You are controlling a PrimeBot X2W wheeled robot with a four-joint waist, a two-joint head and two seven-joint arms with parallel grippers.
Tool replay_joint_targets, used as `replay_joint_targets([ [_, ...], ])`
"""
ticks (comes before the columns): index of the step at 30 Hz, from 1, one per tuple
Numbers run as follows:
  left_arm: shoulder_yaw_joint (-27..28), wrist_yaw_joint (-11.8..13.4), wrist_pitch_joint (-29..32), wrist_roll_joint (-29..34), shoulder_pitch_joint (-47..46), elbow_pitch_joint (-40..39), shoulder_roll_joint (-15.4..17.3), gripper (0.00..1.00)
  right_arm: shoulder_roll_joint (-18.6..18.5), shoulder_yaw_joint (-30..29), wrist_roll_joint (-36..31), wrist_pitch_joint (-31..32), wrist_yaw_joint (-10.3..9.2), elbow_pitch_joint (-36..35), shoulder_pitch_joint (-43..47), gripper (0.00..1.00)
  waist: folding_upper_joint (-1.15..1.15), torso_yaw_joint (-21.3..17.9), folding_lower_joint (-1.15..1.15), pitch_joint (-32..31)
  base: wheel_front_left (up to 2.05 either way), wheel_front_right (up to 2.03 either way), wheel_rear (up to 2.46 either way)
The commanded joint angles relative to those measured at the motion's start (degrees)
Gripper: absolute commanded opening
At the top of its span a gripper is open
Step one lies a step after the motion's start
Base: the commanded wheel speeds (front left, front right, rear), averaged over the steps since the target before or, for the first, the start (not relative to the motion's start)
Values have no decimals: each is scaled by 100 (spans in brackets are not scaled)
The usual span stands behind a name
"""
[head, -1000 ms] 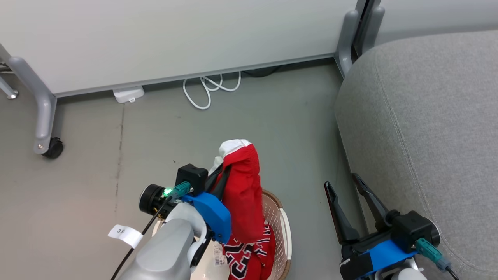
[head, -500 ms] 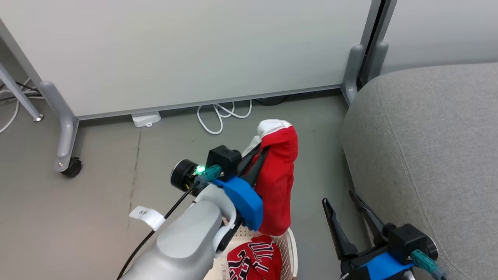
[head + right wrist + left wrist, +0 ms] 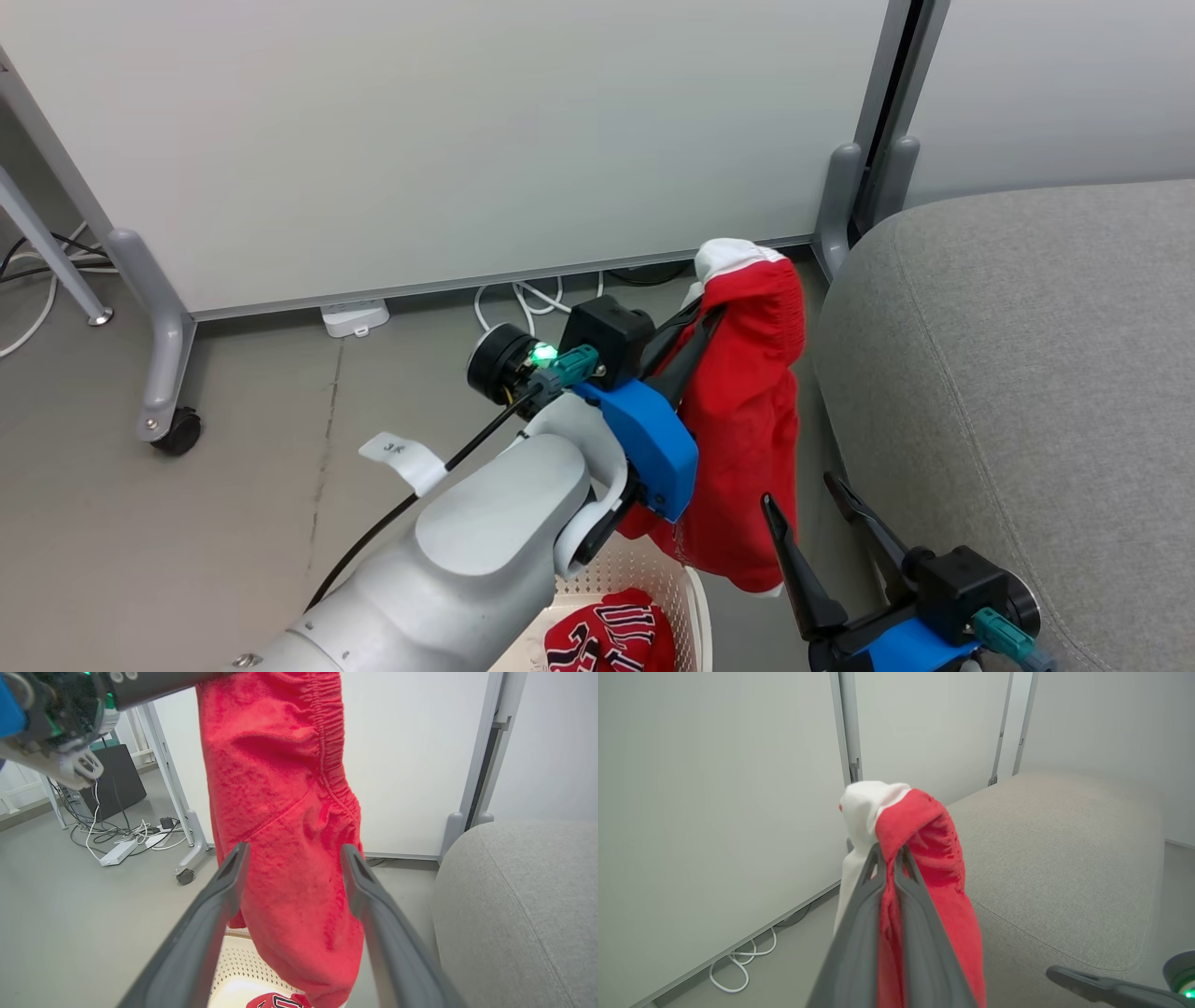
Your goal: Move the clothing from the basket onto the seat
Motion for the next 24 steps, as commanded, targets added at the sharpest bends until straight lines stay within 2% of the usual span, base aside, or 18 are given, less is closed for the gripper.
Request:
replay_joint_targets([
  [1, -70, 49, 19, -65, -126, -37, 1, 0, -15, 6, -34, 16, 3, -38, 73, 100, 0, -8, 1, -7, 0, 0, 0],
  [10, -588, 207, 56, -603, -412, -83, 1, 0, -15, 30, -62, 77, 3, -91, 80, 100, 0, -90, 1, -37, 0, 0, 0],
  [24, -962, 336, -46, -1039, -617, -110, 1, 0, -15, 220, -112, 136, 3, 185, -280, 100, 0, -100, 1, 17, 0, 0, 0],
])
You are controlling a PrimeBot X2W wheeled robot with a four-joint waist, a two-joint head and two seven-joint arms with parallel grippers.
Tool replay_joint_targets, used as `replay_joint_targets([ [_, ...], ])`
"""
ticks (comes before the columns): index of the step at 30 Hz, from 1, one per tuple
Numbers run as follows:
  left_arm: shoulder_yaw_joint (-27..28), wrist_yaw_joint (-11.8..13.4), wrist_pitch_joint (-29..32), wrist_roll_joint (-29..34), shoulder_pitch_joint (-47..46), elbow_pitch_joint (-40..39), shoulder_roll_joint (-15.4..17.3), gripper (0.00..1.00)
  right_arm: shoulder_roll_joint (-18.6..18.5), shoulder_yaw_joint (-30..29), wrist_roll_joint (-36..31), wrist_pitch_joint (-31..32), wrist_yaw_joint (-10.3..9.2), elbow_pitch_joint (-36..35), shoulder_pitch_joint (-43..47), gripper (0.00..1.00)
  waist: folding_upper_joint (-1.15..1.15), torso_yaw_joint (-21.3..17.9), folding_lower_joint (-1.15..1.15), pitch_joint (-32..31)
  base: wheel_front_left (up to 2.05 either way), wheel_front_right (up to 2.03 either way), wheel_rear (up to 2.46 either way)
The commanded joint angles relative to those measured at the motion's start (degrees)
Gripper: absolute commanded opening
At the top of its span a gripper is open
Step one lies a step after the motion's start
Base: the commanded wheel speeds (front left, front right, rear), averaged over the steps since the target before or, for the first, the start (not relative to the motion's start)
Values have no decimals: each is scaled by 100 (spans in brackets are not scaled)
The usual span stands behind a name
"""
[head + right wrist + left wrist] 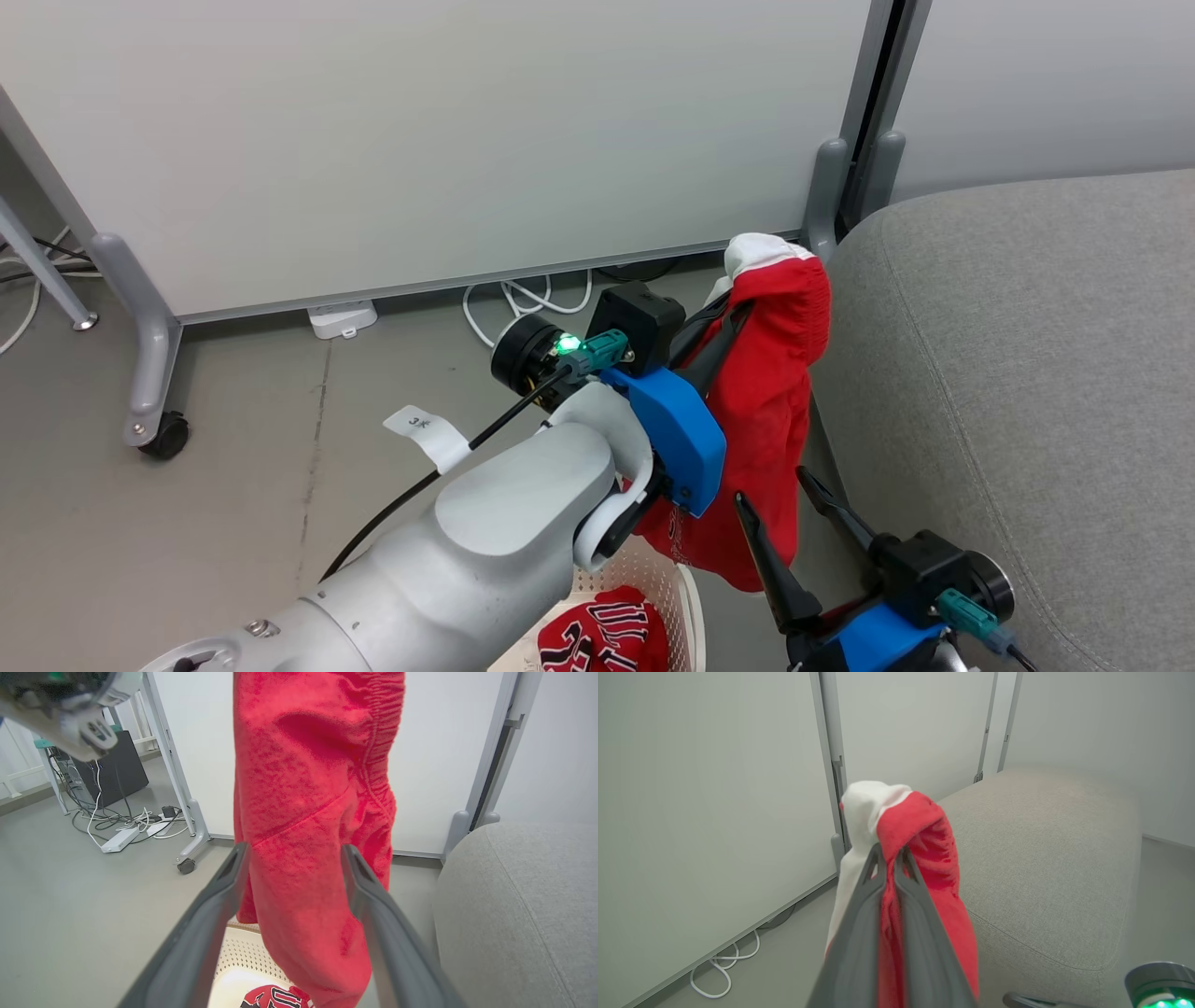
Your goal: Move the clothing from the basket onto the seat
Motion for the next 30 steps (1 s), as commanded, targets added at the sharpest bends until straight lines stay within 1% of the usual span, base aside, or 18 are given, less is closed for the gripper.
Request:
replay_joint_targets([
  [1, -19, 40, -28, -34, -95, -25, 1, 0, -15, 53, -8, -10, 3, 88, -136, 100, 0, 11, 0, 12, 0, 0, 0],
  [5, -65, 61, -36, -94, -158, -67, 0, 0, -15, 123, 0, -59, 3, 371, -378, 100, 0, 28, 0, 57, 0, 0, 0],
  [17, -136, 96, 45, -168, -193, -189, 0, 0, -15, 94, 45, -322, 3, 1232, -1104, 100, 0, 99, 0, 122, 0, 0, 0],
  [30, -144, 11, 195, -120, -125, -455, 0, 0, -15, 226, -96, -426, 3, 2025, -1798, 100, 0, 152, 0, 133, 0, 0, 0],
])
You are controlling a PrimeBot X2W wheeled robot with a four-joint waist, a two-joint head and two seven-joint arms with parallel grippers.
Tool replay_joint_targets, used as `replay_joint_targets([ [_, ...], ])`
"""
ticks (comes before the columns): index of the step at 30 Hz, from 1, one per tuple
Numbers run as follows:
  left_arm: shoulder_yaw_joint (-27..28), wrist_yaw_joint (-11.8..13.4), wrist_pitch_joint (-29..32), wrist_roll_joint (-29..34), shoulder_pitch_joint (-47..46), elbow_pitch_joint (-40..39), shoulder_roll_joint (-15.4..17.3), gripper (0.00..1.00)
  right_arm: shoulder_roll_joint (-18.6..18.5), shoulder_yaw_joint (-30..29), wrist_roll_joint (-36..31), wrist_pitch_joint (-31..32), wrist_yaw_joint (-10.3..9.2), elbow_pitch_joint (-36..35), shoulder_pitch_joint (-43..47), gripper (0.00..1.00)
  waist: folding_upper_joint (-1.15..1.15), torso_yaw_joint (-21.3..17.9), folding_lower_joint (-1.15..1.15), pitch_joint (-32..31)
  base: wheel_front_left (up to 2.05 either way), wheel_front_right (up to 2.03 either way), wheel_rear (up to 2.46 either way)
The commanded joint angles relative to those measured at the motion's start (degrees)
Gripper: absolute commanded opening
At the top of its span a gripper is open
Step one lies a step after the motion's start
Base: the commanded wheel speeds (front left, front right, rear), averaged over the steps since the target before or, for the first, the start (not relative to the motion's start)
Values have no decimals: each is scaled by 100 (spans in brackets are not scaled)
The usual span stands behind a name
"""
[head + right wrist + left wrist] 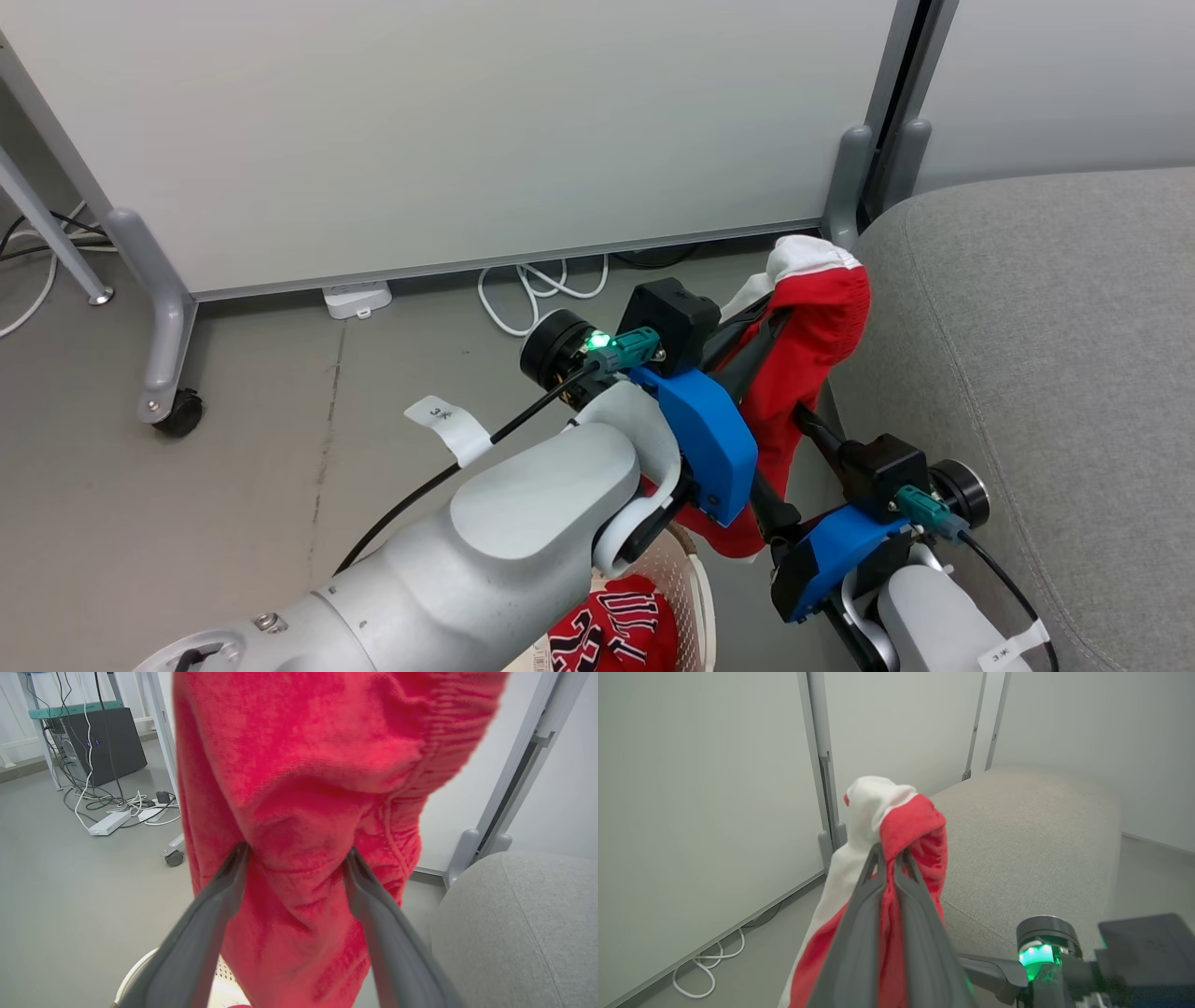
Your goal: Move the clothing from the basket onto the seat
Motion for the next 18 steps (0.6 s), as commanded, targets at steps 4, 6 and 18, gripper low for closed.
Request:
replay_joint_targets([
  [4, -17, -27, 16, 15, 40, -50, 0, 0, -15, 51, -31, -28, 3, 243, -245, 100, 0, -1, 0, -29, 0, 0, 0],
  [6, -17, -41, 26, 15, 60, -59, 0, 0, -15, 82, -28, -30, 3, 320, -299, 100, 0, -1, 0, -44, 0, 0, 0],
  [18, -18, -63, 73, 33, 82, -73, 0, 0, -15, 192, 67, -47, 3, 587, -495, 100, 0, 6, 0, -53, 0, 0, 0],
])
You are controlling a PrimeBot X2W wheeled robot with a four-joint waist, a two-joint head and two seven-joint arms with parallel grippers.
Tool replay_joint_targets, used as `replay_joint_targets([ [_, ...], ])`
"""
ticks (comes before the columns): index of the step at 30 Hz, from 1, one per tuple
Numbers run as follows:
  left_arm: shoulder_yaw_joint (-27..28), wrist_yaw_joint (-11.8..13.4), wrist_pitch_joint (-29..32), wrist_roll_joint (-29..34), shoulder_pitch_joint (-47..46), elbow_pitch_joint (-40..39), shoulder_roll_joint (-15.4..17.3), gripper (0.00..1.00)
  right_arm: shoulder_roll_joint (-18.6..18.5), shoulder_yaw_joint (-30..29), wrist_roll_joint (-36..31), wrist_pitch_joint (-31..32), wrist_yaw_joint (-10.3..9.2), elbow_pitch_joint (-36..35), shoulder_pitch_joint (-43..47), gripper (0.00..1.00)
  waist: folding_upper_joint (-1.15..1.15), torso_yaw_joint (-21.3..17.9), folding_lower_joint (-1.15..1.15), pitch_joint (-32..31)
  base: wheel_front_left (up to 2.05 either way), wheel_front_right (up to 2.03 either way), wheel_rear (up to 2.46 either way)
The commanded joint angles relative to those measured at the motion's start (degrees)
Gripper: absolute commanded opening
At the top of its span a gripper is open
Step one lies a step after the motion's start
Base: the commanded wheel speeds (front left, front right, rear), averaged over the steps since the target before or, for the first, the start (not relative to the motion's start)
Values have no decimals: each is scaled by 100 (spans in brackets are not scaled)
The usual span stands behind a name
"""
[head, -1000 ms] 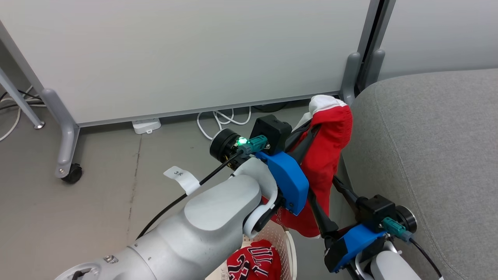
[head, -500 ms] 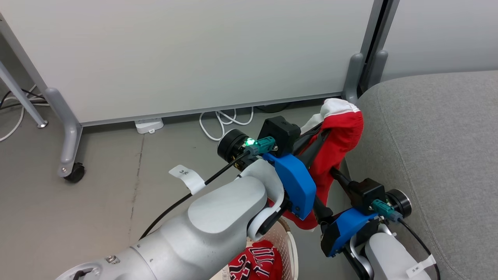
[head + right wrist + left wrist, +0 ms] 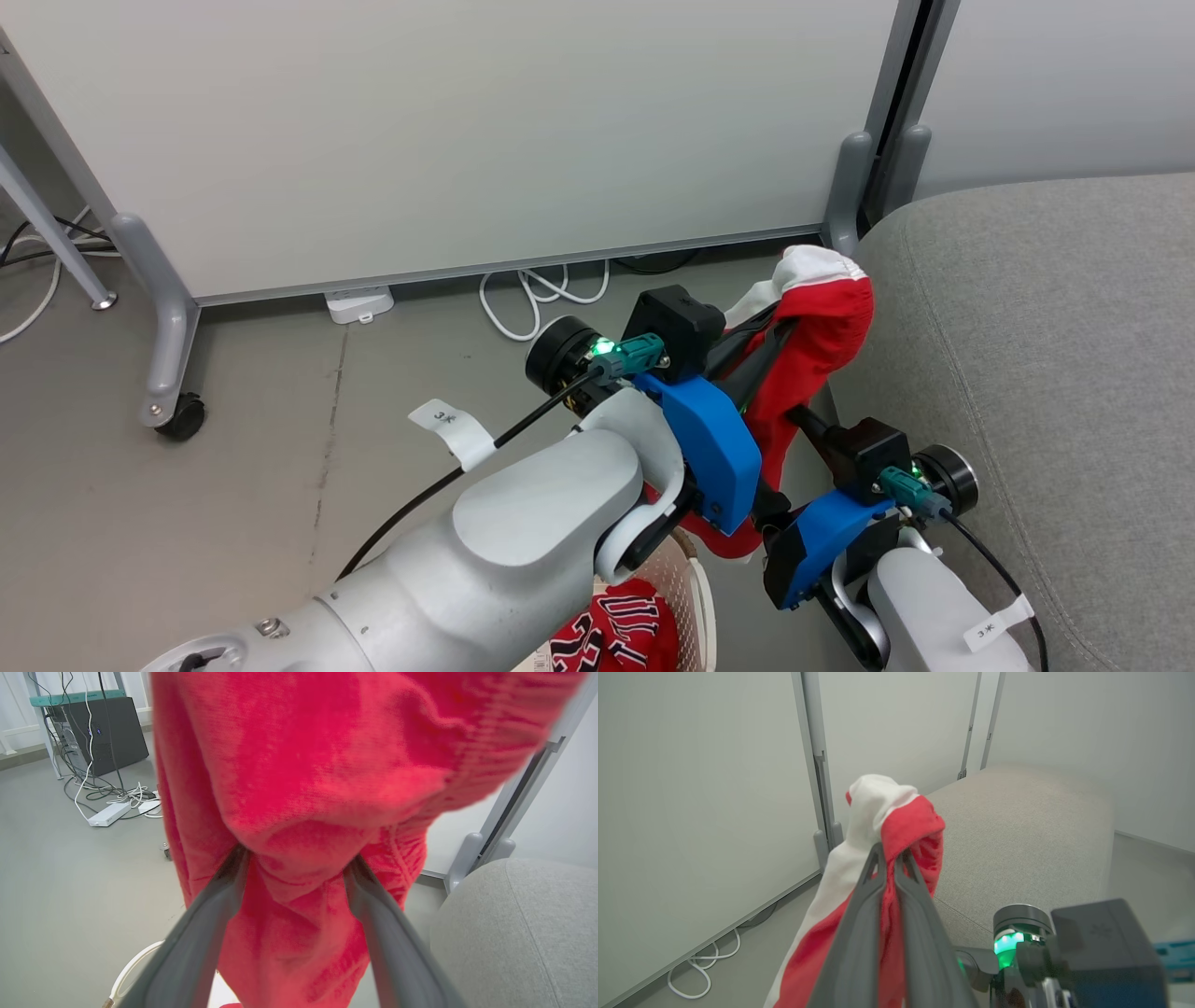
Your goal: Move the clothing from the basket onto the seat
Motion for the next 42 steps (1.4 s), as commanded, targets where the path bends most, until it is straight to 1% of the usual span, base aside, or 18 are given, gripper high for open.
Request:
replay_joint_targets([
  [1, -18, -21, 20, 26, 30, 15, -2, 0, -15, 22, 54, -29, 3, 35, -91, 96, 0, -4, 0, -1, 0, 0, 0],
  [2, -17, -21, 23, 25, 28, 20, -2, 0, -15, 26, 74, -30, 3, 39, -98, 60, 0, -7, 0, -3, 0, 0, 0],
  [3, -17, -20, 22, 23, 30, 24, -2, 0, -15, 28, 88, -30, 3, 43, -102, 43, 0, -10, 0, -4, 0, 0, 0],
  [4, -17, -20, 13, 21, 32, 30, -2, 0, -15, 26, 100, -31, 3, 44, -104, 24, 0, -12, 0, -7, 0, 0, 0],
  [5, -17, -20, 12, 22, 34, 38, -2, 0, -15, 24, 97, -30, 3, 43, -101, 0, 0, -14, 0, -12, 0, 0, 0],
  [30, -17, 38, -35, 62, 11, 195, -2, 0, -14, -44, 220, -32, 3, 25, 53, 0, 0, -60, 0, -17, 0, 0, 0],
  [32, -17, 18, -22, 37, 33, 190, -1, 31, -14, -46, 221, -32, 3, 23, 43, 0, 0, -67, 0, -12, 0, 0, 0],
  [33, -17, 6, -7, 25, 46, 188, -2, 44, -14, -45, 219, -32, 3, 21, 40, 0, 0, -72, 0, -10, 0, 0, 0],
  [34, -17, -6, 7, 26, 57, 191, -1, 60, -14, -44, 219, -32, 3, 21, 36, 0, 0, -74, 0, -9, 0, 0, 0],
  [35, -17, -21, 22, 28, 67, 194, -1, 87, -14, -48, 221, -32, 3, 21, 34, 0, 0, -76, 0, -9, 0, 0, 0],
  [36, -17, -29, 23, 29, 73, 197, -1, 100, -14, -58, 218, -32, 3, 18, 33, 0, 0, -76, 0, -10, 0, 0, 0],
  [42, -17, -26, -37, 13, 72, 220, -1, 100, -14, -123, 197, -32, 3, -12, 54, 0, 0, -59, 0, -8, 0, 0, 0],
])
